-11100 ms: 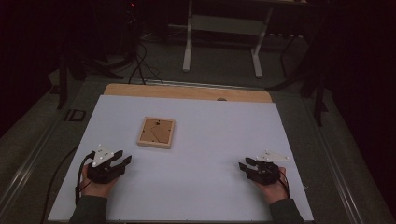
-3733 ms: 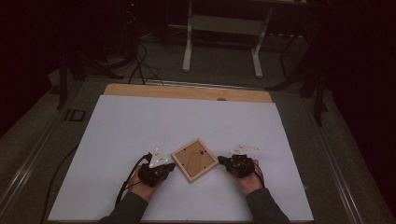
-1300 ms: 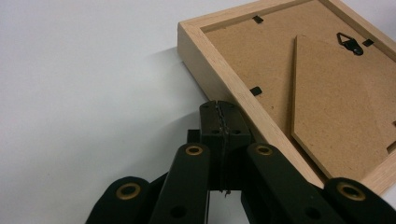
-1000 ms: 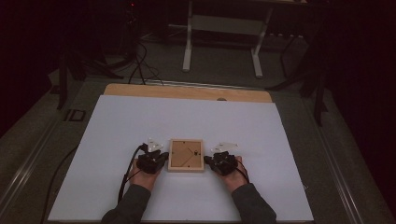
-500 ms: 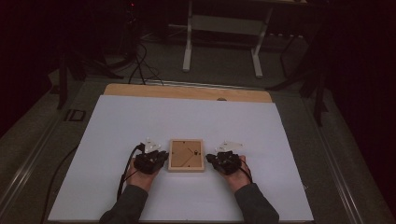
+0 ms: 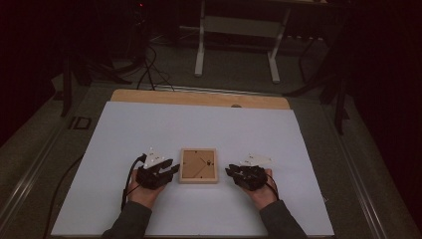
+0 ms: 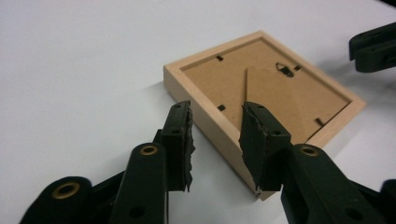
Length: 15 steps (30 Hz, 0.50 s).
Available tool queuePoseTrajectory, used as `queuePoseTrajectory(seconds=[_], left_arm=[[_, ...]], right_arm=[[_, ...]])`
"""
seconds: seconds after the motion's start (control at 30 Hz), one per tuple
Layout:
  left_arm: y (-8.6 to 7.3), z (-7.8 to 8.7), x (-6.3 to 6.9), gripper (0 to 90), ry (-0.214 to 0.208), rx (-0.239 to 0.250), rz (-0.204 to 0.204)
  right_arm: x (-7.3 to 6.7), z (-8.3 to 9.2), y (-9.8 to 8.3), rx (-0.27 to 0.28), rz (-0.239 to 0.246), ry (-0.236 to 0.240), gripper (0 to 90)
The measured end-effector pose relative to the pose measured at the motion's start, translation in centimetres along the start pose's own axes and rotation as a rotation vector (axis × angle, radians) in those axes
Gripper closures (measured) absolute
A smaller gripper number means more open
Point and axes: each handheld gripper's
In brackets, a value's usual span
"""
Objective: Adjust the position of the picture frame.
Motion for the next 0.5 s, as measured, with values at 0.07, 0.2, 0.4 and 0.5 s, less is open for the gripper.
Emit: queuePoseTrajectory(seconds=[0.07, 0.2, 0.4, 0.5], left_arm=[[0.05, 0.21, -0.03, 62.1, -0.013, 0.005, 0.003], [0.09, 0.21, -0.01, 60.8, -0.021, 0.006, 0.006], [0.26, 0.09, 0.13, 59.4, -0.062, -0.003, 0.003], [0.47, -0.02, 0.40, 57.5, -0.075, -0.027, -0.024]], right_arm=[[0.40, 0.36, -0.17, 0.004, -0.013, -0.003, 71.1], [0.60, 0.61, -0.34, 0.009, -0.019, -0.003, 69.6], [0.87, 0.77, -0.50, 0.009, -0.029, -0.005, 66.7], [0.97, 0.80, -0.48, 0.011, -0.030, -0.007, 64.9]])
Point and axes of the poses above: each handheld gripper's, and its own axes: z roughly backward along the jaws, y roughly out of its top, x roughly to its right, and after that the axes turned 13 degrees about -z, right-handed
